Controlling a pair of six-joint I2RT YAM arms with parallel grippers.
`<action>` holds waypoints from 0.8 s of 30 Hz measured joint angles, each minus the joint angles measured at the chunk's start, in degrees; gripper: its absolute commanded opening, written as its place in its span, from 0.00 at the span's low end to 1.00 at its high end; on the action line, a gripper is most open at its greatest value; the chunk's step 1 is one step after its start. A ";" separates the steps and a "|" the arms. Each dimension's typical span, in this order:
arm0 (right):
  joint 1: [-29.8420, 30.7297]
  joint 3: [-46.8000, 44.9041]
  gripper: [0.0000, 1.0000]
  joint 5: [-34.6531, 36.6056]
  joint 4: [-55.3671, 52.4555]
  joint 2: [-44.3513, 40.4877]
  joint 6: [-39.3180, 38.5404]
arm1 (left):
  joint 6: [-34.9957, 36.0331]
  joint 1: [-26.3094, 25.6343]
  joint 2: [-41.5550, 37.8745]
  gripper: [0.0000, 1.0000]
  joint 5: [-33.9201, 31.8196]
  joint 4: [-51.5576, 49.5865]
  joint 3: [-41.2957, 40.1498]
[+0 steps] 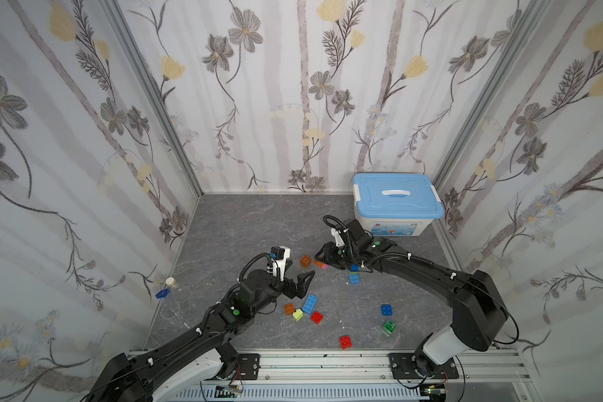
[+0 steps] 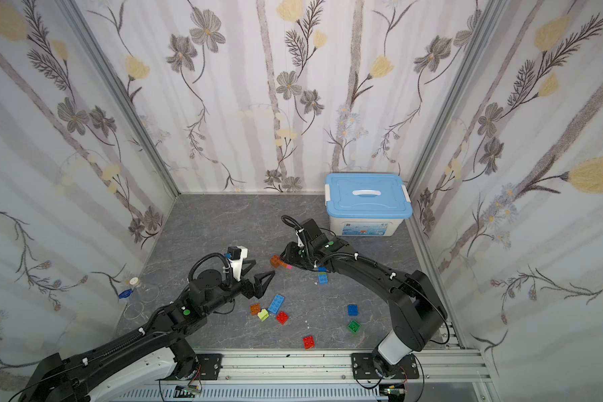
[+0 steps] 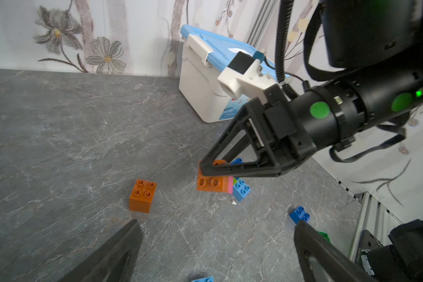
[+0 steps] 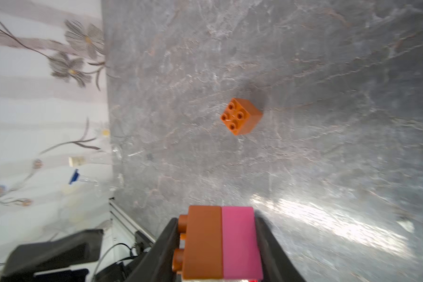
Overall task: Assemble the letter h with lego
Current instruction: Place the lego brick at the center of the board.
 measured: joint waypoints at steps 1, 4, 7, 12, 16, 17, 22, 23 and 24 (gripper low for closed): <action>0.00 -0.81 0.44 -0.79 2.71 0.07 1.77 | 0.37 -0.22 1.18 1.00 0.42 0.24 0.81; 0.20 -2.23 0.45 -2.62 8.74 0.22 5.86 | 0.68 -0.66 4.59 0.98 1.07 0.61 2.05; 1.07 -2.95 0.45 -3.28 12.46 -0.35 8.20 | 0.59 -0.74 8.02 0.92 1.14 0.94 2.75; 1.97 -3.50 0.45 -3.96 15.26 -2.54 10.21 | -0.02 -0.79 10.75 0.78 0.98 2.95 3.52; 2.43 -3.82 0.44 -4.39 15.78 -3.58 10.58 | -1.07 -0.79 11.43 0.62 0.63 4.07 3.82; 2.54 -3.82 0.44 -4.37 15.72 -3.87 10.49 | -1.18 -0.72 11.45 0.58 0.70 4.09 4.09; 2.49 -3.85 0.43 -4.39 13.81 -5.66 7.48 | -1.55 0.44 10.36 0.58 3.10 4.68 4.15; 2.51 -3.85 0.43 -4.39 13.16 -6.08 6.88 | -1.64 0.87 10.27 0.58 4.00 4.63 4.22; 2.49 -3.85 0.42 -4.39 12.76 -6.29 6.32 | -2.10 1.31 10.21 0.58 4.39 4.55 4.28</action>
